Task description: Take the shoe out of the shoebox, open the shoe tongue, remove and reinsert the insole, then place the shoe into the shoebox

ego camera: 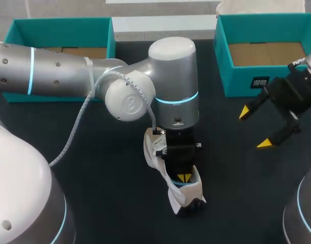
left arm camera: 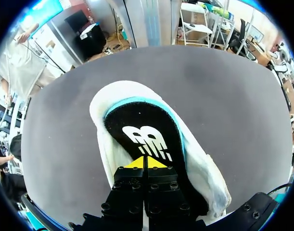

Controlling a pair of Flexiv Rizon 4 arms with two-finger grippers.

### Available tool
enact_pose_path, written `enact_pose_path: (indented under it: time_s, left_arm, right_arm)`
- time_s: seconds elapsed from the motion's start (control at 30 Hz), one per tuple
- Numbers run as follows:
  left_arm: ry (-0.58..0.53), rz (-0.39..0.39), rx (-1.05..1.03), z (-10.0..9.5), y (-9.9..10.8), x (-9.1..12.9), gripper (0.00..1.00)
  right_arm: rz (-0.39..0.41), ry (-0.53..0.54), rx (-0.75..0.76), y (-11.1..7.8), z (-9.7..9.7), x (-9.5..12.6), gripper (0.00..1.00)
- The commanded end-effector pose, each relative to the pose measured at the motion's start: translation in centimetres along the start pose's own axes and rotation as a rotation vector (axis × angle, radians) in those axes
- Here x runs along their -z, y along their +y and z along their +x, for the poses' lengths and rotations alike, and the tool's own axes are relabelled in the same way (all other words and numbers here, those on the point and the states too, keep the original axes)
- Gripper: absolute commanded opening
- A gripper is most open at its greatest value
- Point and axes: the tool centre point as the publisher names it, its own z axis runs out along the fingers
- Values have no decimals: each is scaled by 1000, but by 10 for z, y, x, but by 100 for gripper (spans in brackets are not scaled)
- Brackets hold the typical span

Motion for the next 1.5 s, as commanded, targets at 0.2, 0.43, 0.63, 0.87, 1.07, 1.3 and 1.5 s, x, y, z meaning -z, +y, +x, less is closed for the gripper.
enact_pose_path:
  time_s: [0.2, 0.43, 0.63, 0.87, 1.07, 1.3, 1.5]
  left_arm:
    - [98, -10, 37, 5, -27, 38, 0]
    - [136, 31, 20, 22, -36, 33, 0]
    - [99, 48, -13, 14, -27, 13, 0]
    - [19, 28, -9, 2, -27, -12, 0]
    - [-18, 2, -1, -6, -23, -26, 0]
    - [12, -27, 12, -6, -26, -7, 0]
    - [83, -47, 10, 0, -33, 25, 0]
  right_arm:
    - [4, 0, -1, 0, 0, -1, 100]
    - [4, 0, -1, 0, 0, -1, 100]
    - [4, 0, -1, 0, 0, -1, 100]
    - [4, 0, -1, 0, 0, -1, 100]
    - [4, 0, -1, 0, 0, -1, 100]
    - [4, 0, -1, 0, 0, -1, 100]
    - [4, 0, -1, 0, 0, -1, 100]
